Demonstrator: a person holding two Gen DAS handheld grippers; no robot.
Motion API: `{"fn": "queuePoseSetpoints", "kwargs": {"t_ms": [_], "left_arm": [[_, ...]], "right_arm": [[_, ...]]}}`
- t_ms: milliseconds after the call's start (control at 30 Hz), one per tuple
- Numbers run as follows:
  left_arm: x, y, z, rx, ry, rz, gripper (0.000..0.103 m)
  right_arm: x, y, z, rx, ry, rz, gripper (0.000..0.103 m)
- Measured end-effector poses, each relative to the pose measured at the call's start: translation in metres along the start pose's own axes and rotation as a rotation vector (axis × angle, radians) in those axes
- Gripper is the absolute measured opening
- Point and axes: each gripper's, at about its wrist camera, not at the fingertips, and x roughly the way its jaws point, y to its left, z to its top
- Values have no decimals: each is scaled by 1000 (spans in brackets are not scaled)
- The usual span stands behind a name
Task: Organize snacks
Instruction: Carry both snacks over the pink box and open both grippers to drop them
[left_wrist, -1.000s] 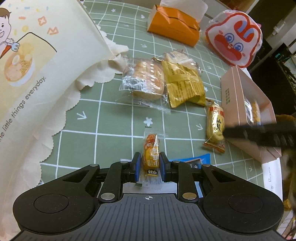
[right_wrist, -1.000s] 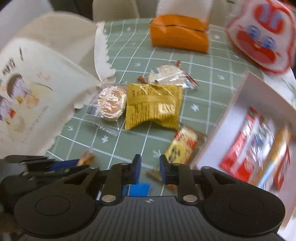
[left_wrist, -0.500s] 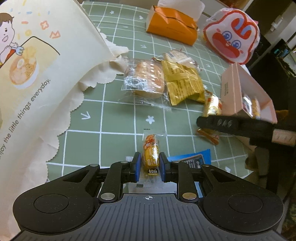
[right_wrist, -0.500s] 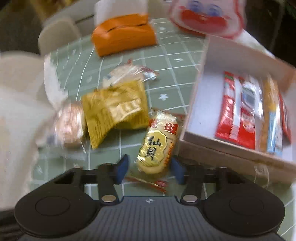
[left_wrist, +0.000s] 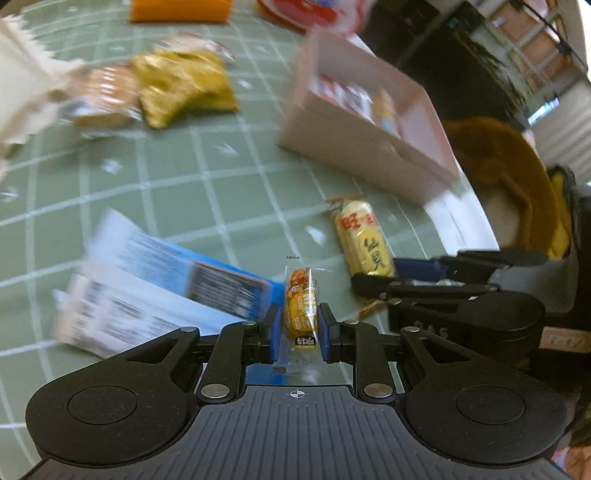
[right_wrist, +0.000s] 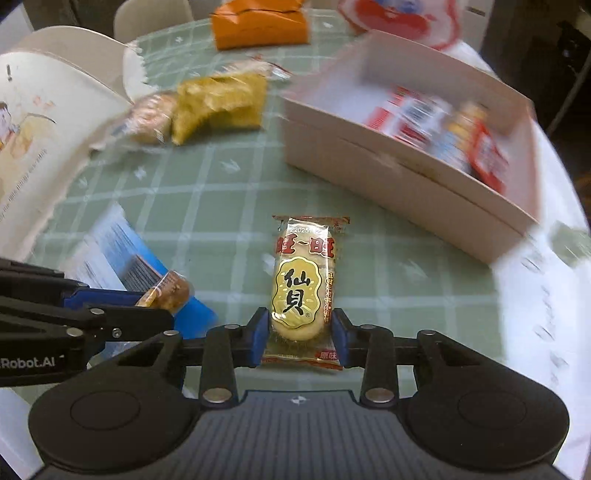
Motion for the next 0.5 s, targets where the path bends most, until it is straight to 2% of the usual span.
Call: {"fn": "queuePoseSetpoints", "kwargs": {"t_ms": [133, 233, 367, 500], "left_arm": [[6, -22, -10, 7, 5, 29, 25], [11, -32, -14, -33, 1, 80, 25], [14, -50, -22, -75, -9, 149, 25], [15, -58, -29, -133, -27, 225, 25]], "right_arm": [[-9, -23, -19, -20, -3, -6, 36], [-7, -35, -22, -45, -14, 19, 44], [-1, -42, -15, -55, -30, 73, 52], [8, -36, -2, -106, -49, 96, 54]]}}
